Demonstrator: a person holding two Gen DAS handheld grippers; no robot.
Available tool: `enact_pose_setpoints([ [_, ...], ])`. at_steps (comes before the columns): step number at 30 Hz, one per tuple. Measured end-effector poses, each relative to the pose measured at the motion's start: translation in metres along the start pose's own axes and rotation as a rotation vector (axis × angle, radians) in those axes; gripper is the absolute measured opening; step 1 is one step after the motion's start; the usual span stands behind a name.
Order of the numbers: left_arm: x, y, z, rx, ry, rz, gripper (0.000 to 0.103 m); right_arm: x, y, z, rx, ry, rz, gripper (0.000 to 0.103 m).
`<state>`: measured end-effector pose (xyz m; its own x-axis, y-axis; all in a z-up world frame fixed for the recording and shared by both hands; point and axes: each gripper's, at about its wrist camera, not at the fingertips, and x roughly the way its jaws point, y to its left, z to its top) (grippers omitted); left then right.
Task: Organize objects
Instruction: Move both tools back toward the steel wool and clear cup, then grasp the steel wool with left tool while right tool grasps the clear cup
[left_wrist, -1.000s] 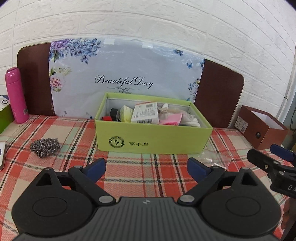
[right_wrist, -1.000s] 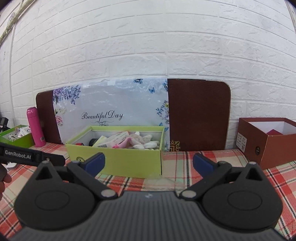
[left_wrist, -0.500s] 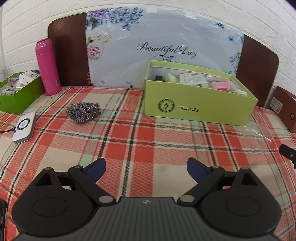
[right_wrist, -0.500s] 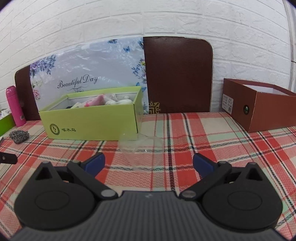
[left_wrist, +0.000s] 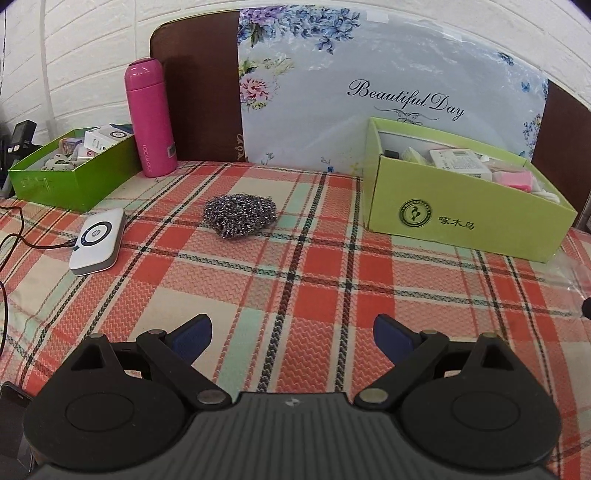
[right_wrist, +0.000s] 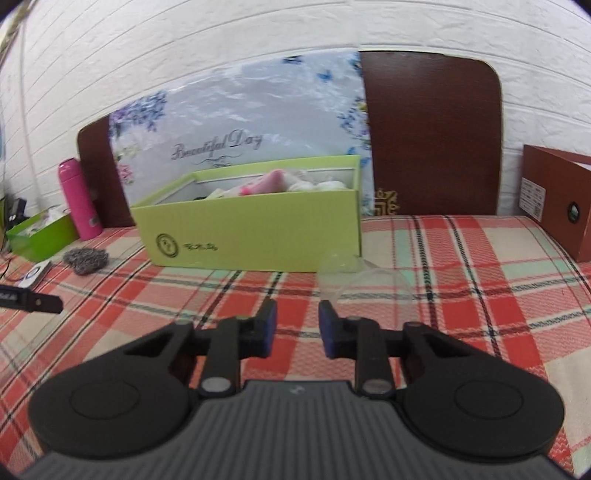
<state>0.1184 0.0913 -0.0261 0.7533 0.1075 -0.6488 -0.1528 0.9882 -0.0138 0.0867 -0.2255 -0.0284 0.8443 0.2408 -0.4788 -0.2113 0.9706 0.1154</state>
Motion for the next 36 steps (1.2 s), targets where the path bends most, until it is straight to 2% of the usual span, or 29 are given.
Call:
enact_pose_setpoints([
  [3,0.009,0.009,0.006,-0.006,0.002,0.014,0.097,-0.006,0.000,0.000,0.006,-0.004,-0.002,0.024],
  [4,0.011,0.011,0.010,-0.008,0.000,0.022,0.097,-0.008,-0.001,0.000,0.012,-0.015,-0.014,0.028],
  [6,0.017,0.016,0.021,-0.009,-0.019,0.038,0.097,-0.013,-0.003,0.003,0.021,-0.040,-0.040,0.053],
  [7,0.020,0.019,0.028,-0.006,-0.035,0.049,0.097,-0.016,-0.004,0.003,0.024,-0.065,-0.056,0.075],
  [8,0.024,0.020,0.034,-0.002,-0.050,0.056,0.097,-0.017,-0.004,0.004,0.019,-0.089,-0.074,0.089],
  [11,0.041,0.025,0.053,0.015,-0.089,0.074,0.097,-0.014,-0.006,0.006,-0.051,-0.117,-0.146,0.102],
  [13,0.057,0.026,0.064,0.040,-0.085,0.087,0.097,-0.006,-0.011,0.008,-0.085,-0.096,-0.179,0.102],
  [16,0.078,0.028,0.077,0.084,-0.057,0.077,0.097,0.008,-0.025,0.010,-0.070,-0.074,-0.193,0.102],
  [21,0.101,0.023,0.084,0.186,-0.042,0.085,0.096,0.041,-0.041,0.011,-0.047,0.007,-0.149,0.102],
  [22,0.106,0.022,0.084,0.198,-0.023,0.075,0.092,0.045,-0.041,0.010,-0.043,0.014,-0.147,0.101],
  [24,0.112,0.022,0.080,0.199,0.023,0.021,0.053,0.051,-0.042,0.010,-0.025,0.043,-0.124,0.085],
  [25,0.113,0.023,0.077,0.193,0.042,0.005,0.046,0.052,-0.042,0.009,-0.011,0.059,-0.103,0.069],
  [26,0.111,0.022,0.074,0.185,0.037,-0.006,0.045,0.053,-0.042,0.007,0.010,0.073,-0.085,0.065],
  [28,0.102,0.017,0.070,0.198,0.035,-0.027,0.042,0.048,-0.039,0.004,0.024,0.070,-0.080,0.065],
  [32,0.077,0.007,0.060,0.182,0.060,-0.160,0.042,0.029,-0.028,0.002,0.019,0.052,-0.044,0.065],
  [36,0.041,-0.017,0.042,0.240,0.015,-0.254,0.042,0.006,-0.017,0.002,0.029,0.025,0.001,0.065],
])
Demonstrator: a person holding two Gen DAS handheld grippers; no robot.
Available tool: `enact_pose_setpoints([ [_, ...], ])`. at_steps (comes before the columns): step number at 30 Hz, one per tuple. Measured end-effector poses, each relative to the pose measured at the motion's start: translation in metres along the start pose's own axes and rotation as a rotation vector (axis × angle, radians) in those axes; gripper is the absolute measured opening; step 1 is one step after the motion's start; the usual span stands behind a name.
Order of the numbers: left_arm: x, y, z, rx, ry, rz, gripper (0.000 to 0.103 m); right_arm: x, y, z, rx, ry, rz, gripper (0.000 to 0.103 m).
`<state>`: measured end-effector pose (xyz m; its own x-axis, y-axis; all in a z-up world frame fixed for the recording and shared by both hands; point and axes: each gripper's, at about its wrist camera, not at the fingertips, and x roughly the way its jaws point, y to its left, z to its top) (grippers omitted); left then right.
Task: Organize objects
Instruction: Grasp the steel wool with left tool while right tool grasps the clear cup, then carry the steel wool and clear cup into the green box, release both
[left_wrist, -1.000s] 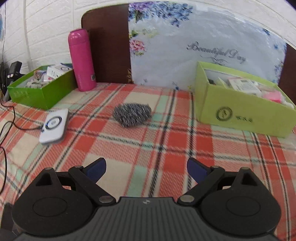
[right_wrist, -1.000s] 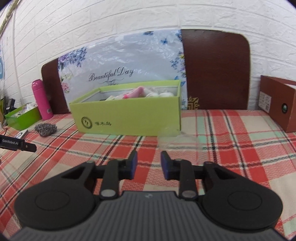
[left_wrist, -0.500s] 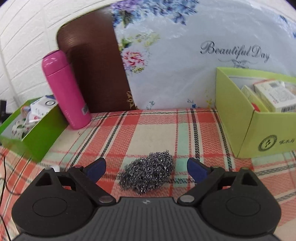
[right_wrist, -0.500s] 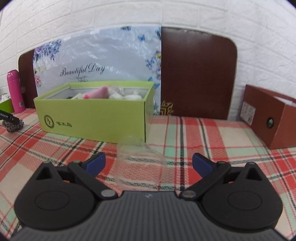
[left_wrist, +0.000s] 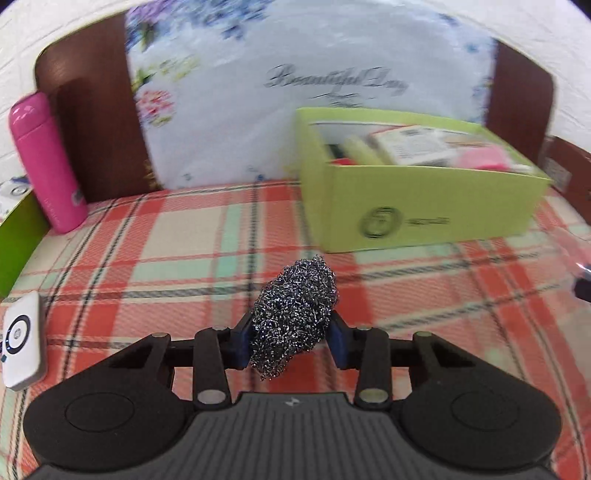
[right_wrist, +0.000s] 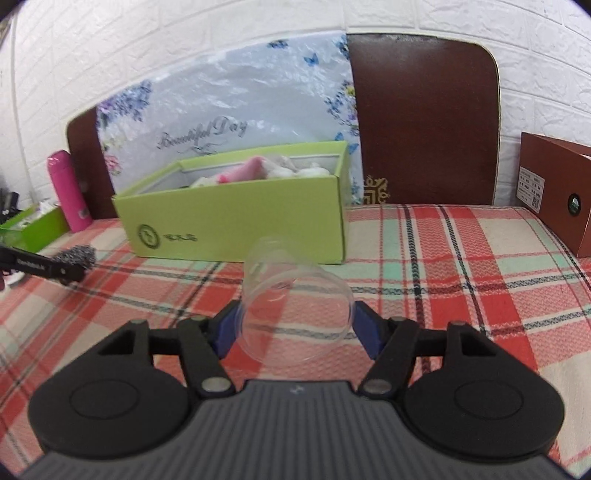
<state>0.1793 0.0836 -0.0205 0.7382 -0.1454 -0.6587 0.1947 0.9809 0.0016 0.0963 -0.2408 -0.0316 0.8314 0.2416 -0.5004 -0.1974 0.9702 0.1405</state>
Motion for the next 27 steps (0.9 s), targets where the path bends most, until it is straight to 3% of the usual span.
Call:
enact_pose_setpoints([
  [6,-0.027,-0.033,-0.005,0.024,-0.033,-0.099,0.042,-0.025,0.011,-0.003,0.004,-0.026,0.036,0.065],
  [16,-0.065,-0.056,0.024,0.022,-0.136,-0.172,0.043,-0.049,0.025,0.016,-0.031,-0.106,0.078,0.065],
  [27,-0.070,-0.065,0.073,0.023,-0.252,-0.142,0.045,-0.034,0.030,0.071,-0.090,-0.214,0.041,0.065],
])
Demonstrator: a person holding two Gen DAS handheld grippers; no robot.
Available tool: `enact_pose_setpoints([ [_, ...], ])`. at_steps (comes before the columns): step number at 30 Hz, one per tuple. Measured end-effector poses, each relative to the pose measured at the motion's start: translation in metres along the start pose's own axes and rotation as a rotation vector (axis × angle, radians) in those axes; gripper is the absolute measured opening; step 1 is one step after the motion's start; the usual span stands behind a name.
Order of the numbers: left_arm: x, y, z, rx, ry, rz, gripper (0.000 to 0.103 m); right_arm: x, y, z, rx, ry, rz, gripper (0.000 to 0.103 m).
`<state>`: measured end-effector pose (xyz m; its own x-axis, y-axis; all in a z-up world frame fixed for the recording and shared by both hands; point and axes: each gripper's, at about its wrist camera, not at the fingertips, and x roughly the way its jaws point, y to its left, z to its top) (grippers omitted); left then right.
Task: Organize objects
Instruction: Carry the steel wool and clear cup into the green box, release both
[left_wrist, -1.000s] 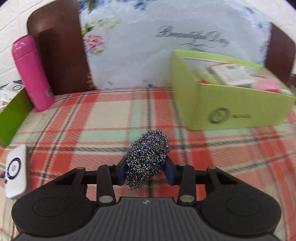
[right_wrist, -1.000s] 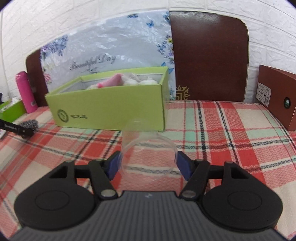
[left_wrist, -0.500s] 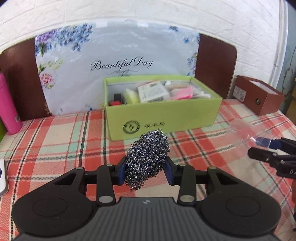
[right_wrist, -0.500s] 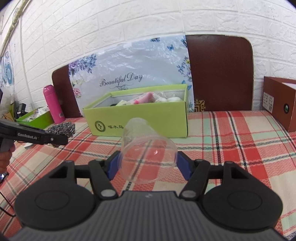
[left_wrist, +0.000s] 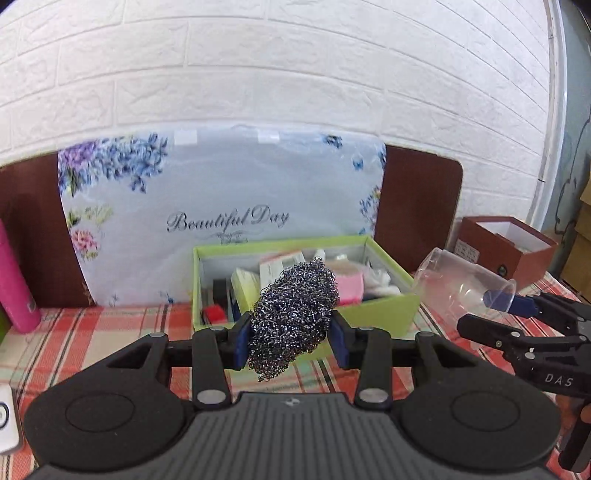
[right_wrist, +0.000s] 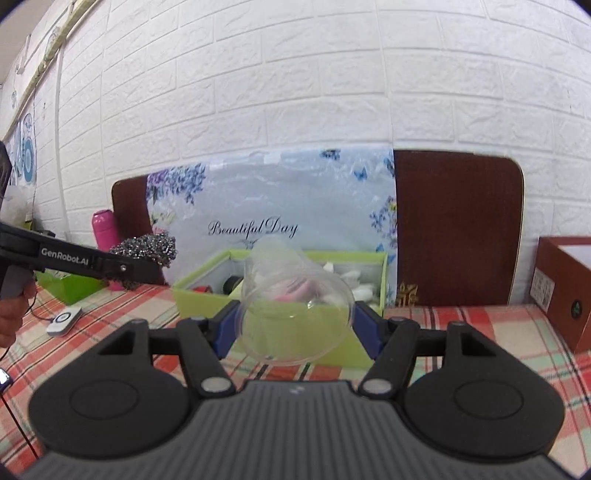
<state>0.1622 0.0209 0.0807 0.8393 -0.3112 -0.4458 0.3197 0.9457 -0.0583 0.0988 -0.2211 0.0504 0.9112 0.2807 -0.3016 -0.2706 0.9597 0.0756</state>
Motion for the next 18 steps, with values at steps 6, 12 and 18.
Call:
enact_pose_setpoints([
  [6,0.030,0.009,0.024,-0.020,-0.017,0.051,0.045,0.038,-0.009,0.027,-0.006,-0.039,-0.047,0.065],
  [12,0.070,0.019,0.038,-0.021,-0.009,0.094,0.045,0.089,-0.024,0.049,-0.005,-0.060,-0.088,0.065],
  [18,0.109,0.031,0.034,-0.047,0.005,0.131,0.054,0.143,-0.027,0.042,-0.017,-0.005,-0.085,0.066],
])
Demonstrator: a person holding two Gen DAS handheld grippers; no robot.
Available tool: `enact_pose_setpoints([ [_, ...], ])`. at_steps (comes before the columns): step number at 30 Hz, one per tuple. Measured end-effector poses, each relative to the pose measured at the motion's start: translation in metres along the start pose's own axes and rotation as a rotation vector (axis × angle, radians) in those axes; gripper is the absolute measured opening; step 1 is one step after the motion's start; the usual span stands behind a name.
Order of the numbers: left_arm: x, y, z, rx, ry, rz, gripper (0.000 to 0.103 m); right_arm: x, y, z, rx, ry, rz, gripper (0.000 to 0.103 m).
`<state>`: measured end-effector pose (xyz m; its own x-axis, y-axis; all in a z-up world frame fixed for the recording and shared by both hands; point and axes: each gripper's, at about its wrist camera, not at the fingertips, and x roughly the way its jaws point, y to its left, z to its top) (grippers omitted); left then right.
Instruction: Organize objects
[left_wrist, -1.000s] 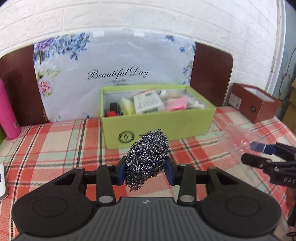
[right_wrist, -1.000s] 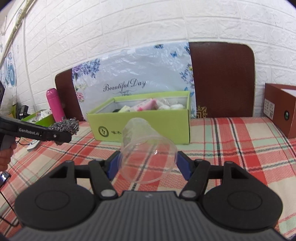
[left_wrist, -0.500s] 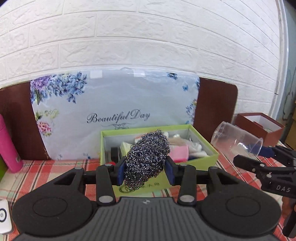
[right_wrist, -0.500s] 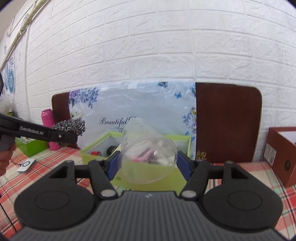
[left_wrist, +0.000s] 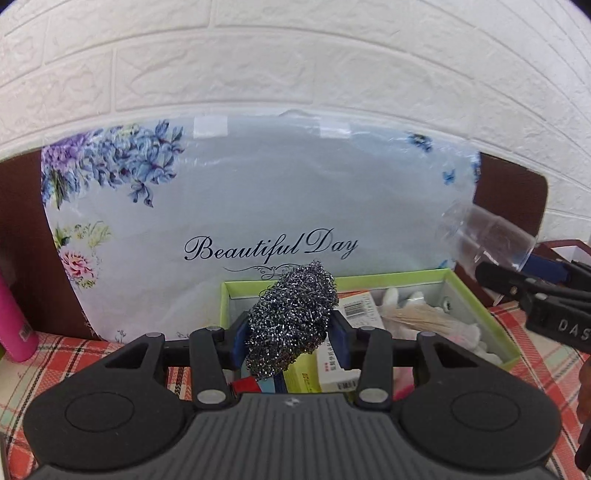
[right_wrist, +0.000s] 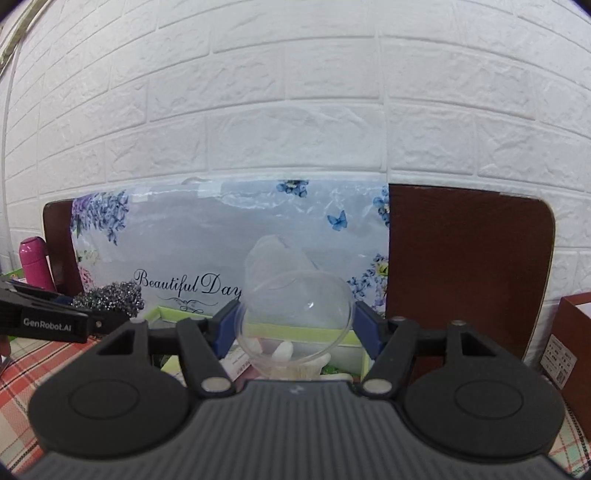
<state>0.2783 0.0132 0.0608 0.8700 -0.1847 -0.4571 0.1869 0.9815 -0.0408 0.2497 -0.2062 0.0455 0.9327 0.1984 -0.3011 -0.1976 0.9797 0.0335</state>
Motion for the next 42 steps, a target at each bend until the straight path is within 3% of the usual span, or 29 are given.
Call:
enact_pose_setpoints([
  [1,0.004,0.001,-0.003,-0.003,-0.011,0.002,0.061,0.010,0.002,-0.004,-0.015,0.028,0.018,0.075],
  [2,0.007,0.001,-0.007,-0.010,-0.015,0.010,0.080,0.018,0.004,-0.008,-0.030,0.061,0.034,0.089],
  [3,0.011,0.002,-0.010,-0.020,-0.009,0.032,0.090,0.024,0.007,-0.014,-0.046,0.089,0.035,0.091],
  [9,0.010,0.007,-0.030,-0.023,0.019,0.082,0.090,0.011,0.015,-0.045,-0.091,0.071,-0.015,0.103],
  [16,-0.015,0.002,-0.030,-0.037,-0.008,0.073,0.090,-0.018,0.012,-0.040,-0.047,0.061,-0.012,0.103],
  [22,-0.057,-0.009,-0.029,-0.076,-0.016,0.066,0.097,-0.072,0.017,-0.029,-0.033,0.019,-0.012,0.103],
  [29,-0.104,-0.034,-0.061,-0.049,0.043,0.163,0.098,-0.129,0.014,-0.037,0.047,0.084,-0.079,0.103],
  [35,-0.129,-0.044,-0.091,-0.092,0.109,0.165,0.098,-0.167,0.018,-0.058,0.053,0.142,-0.096,0.103],
  [42,-0.147,-0.056,-0.106,-0.055,0.127,0.194,0.098,-0.188,0.030,-0.073,0.029,0.197,-0.101,0.103],
])
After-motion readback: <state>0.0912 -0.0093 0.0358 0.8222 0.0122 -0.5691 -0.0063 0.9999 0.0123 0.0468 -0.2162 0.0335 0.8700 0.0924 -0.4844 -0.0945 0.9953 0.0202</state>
